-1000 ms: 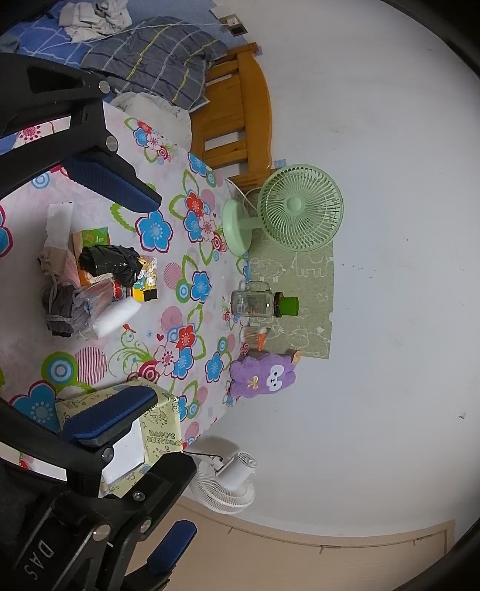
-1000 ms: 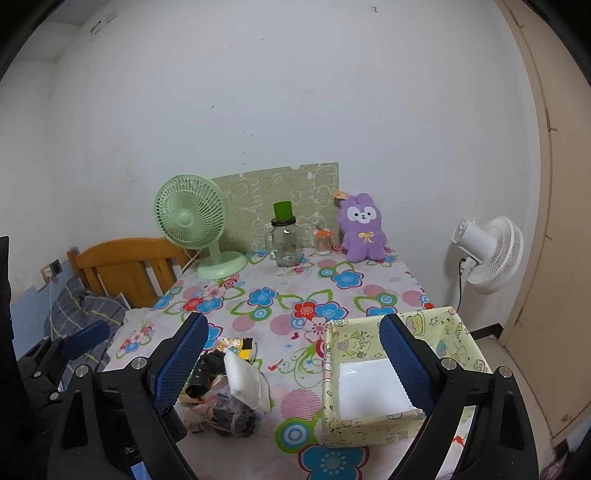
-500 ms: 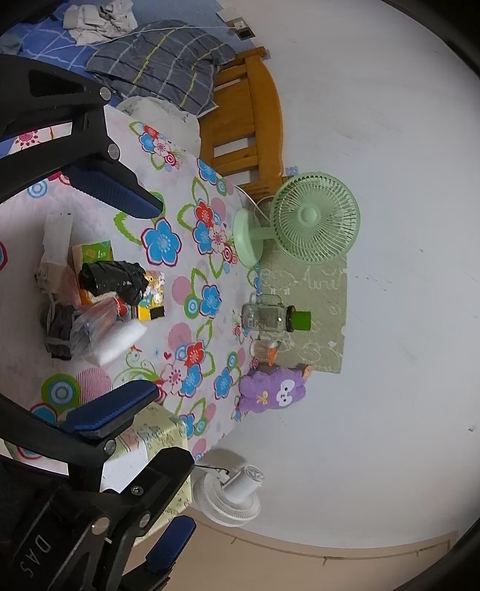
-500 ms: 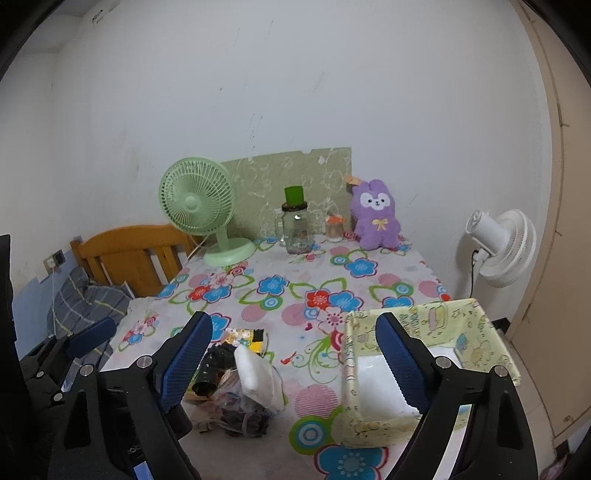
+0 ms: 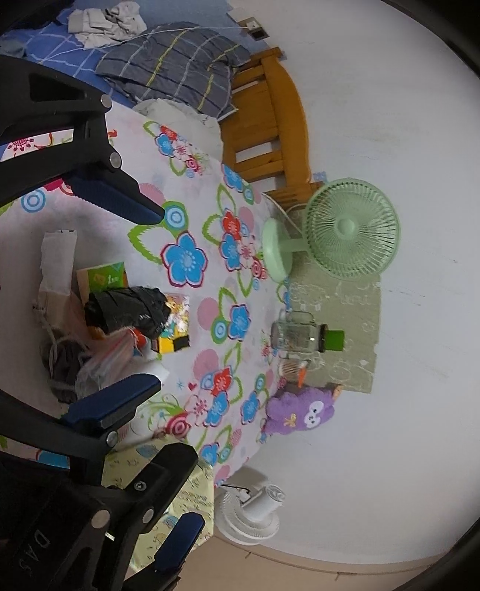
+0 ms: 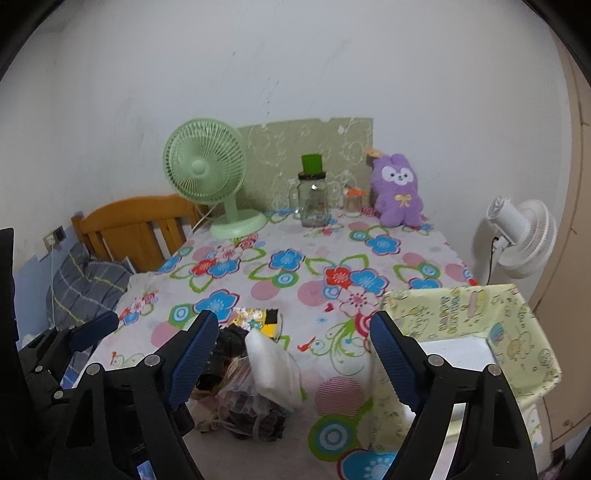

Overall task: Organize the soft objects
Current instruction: 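Reach the right tool to the white foam block and close on it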

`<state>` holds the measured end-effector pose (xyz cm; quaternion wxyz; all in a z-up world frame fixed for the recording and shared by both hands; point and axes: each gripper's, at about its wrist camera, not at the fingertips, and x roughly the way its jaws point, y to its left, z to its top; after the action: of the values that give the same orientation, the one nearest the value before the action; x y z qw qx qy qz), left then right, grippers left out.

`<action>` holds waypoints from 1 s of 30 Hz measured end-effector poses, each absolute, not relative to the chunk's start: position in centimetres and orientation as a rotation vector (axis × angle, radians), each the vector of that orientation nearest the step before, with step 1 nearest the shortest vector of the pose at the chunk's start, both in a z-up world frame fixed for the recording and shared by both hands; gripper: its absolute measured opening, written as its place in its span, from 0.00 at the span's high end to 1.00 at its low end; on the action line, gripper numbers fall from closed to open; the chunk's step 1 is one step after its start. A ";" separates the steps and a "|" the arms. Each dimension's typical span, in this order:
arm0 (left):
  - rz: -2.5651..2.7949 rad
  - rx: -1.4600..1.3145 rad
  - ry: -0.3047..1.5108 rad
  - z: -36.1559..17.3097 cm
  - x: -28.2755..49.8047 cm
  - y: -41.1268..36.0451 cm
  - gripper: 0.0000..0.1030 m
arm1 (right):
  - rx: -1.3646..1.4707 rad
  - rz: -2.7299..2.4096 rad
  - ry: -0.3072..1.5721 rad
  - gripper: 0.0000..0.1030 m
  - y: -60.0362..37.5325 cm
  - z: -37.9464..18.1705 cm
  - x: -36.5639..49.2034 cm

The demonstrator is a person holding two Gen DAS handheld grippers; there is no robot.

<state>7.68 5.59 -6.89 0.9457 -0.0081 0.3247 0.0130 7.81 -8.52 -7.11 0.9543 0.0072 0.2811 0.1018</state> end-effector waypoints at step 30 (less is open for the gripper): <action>-0.008 -0.038 0.825 -13.6 12.8 6.5 0.30 | -0.005 0.235 0.805 0.28 -5.6 -14.3 14.5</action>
<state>12.83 6.49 -13.63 0.9159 -0.0185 0.4010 -0.0037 14.46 -5.59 -14.32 0.9134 -0.0024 0.3908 0.1141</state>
